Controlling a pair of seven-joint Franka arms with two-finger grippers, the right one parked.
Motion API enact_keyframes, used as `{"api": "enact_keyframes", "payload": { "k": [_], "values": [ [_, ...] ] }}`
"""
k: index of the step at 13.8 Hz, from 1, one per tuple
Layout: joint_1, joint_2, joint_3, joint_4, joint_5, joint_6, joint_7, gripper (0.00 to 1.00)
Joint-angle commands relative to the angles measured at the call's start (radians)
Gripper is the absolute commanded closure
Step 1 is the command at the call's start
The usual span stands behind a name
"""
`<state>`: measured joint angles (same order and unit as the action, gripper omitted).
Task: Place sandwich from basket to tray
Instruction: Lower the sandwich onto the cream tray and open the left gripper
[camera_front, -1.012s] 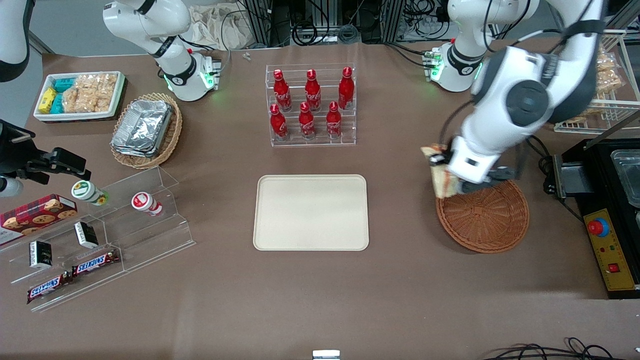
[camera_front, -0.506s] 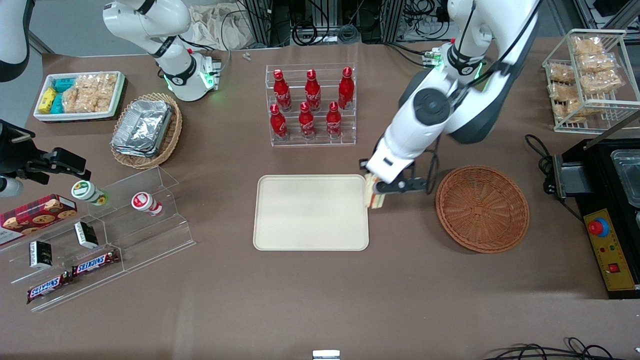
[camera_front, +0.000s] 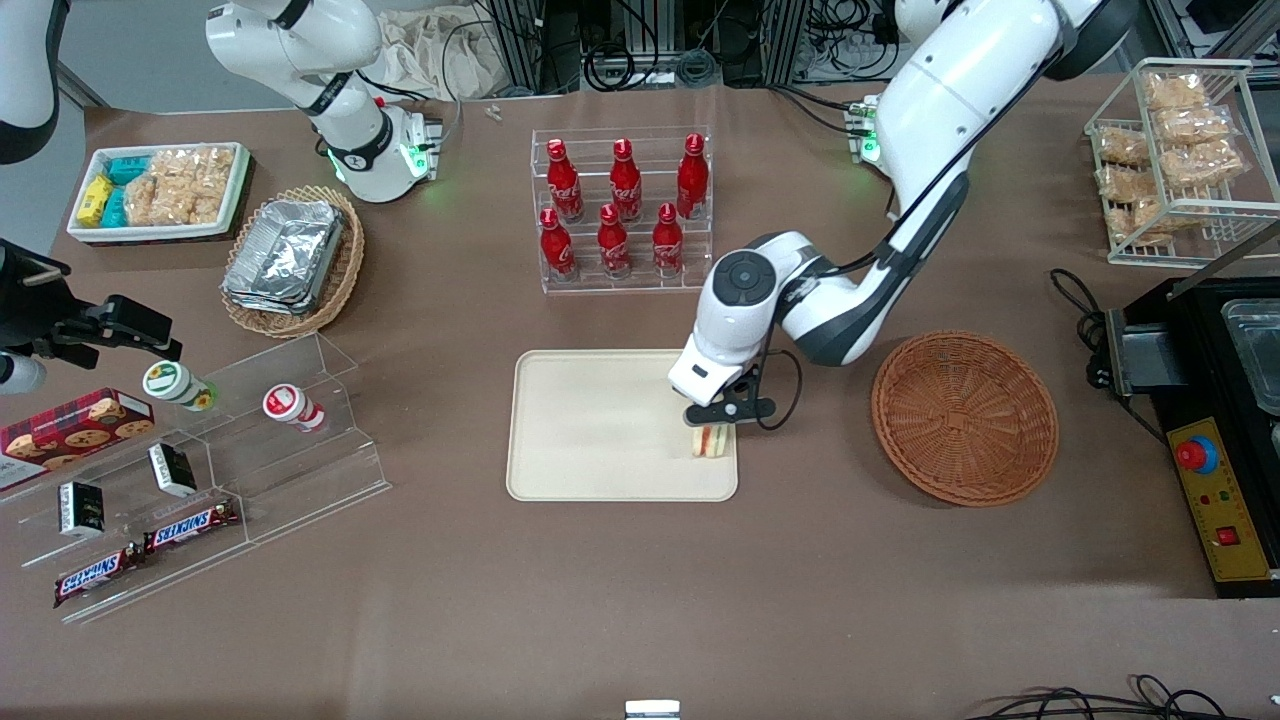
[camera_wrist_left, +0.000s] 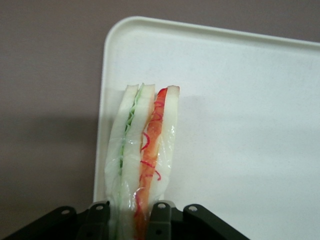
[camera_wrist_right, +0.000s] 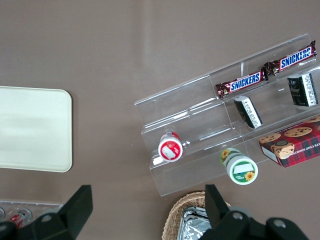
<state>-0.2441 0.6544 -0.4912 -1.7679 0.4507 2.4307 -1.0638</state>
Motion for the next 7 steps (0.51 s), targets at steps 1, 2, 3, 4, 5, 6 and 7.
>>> {"api": "enact_keyframes", "payload": {
  "k": [1,2,3,4,5,6,7],
  "values": [
    [-0.014,0.065,0.003,0.079,0.048,0.013,-0.047,0.62],
    [-0.017,0.074,0.005,0.084,0.051,0.013,-0.044,0.01],
    [-0.03,0.076,0.006,0.084,0.051,0.011,-0.044,0.0],
    [-0.035,0.076,0.006,0.084,0.059,0.008,-0.045,0.0],
    [-0.035,0.074,0.006,0.084,0.075,0.008,-0.05,0.0],
    [-0.034,0.067,0.006,0.085,0.074,0.001,-0.07,0.0],
    [-0.024,0.041,0.006,0.087,0.075,-0.013,-0.105,0.0]
  ]
}}
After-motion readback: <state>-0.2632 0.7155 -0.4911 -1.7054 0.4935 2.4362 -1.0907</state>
